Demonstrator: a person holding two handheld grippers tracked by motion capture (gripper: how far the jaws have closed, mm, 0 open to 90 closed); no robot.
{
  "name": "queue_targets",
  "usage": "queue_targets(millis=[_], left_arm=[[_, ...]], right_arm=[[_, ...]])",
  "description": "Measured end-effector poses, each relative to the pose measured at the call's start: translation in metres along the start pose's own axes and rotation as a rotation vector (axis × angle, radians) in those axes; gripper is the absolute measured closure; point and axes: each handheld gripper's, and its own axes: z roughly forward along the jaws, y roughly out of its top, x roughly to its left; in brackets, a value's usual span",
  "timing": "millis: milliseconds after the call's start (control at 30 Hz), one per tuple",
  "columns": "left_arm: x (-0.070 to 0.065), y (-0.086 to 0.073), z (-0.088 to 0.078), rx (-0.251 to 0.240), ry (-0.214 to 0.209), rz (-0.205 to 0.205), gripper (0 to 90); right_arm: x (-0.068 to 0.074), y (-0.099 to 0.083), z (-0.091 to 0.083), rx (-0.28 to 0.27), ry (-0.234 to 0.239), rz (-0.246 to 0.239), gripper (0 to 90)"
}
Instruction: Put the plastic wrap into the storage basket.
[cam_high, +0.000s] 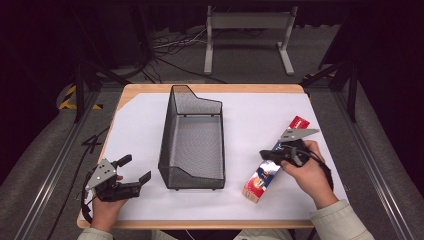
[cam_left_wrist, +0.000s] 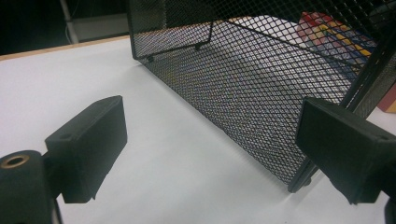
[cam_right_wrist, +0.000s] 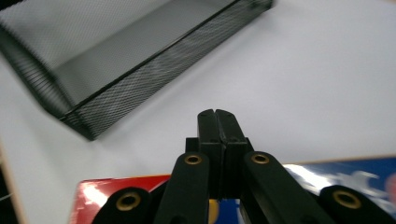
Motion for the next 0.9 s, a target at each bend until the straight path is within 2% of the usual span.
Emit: queue_targets(millis=[100,133,233,267,333,433,500,767,900], left_arm=[[0.0,0.0,0.0,0.003,0.001,0.001,9.9],[-0.001,0.001,0.0,0.002,0.004,0.002,9.9],[-0.001,0.001,0.001,0.003,0.006,0.007,9.9],[-0.001,0.001,0.001,0.003,0.006,0.007,10.0],[-0.001,0.001,0.001,-0.001,0.014,0.008,10.0],[-0.001,0.001,0.0,0.0,0.016,0.009,10.0],[-0.001,0.001,0.0,0.004,0.018,0.009,10.0],[-0.001,0.0,-0.001,0.001,0.022,0.01,10.0],[-0.001,0.0,-0.002,-0.001,0.023,0.011,10.1]], right_arm=[[-0.019,-0.011,-0.016,-0.078,-0.104,0.064,90.0],[-0.022,-0.014,-0.019,-0.09,-0.126,0.081,90.0],[-0.041,-0.027,-0.026,-0.126,-0.236,0.146,90.0],[-0.041,-0.027,-0.026,-0.126,-0.236,0.146,90.0],[-0.052,-0.033,-0.028,-0.124,-0.306,0.17,90.0],[-0.07,-0.04,-0.026,-0.093,-0.378,0.21,90.0],[-0.08,-0.041,-0.024,-0.083,-0.405,0.211,90.0],[-0.114,-0.041,-0.012,-0.06,-0.511,0.268,90.0],[-0.125,-0.039,-0.005,-0.042,-0.532,0.285,90.0]])
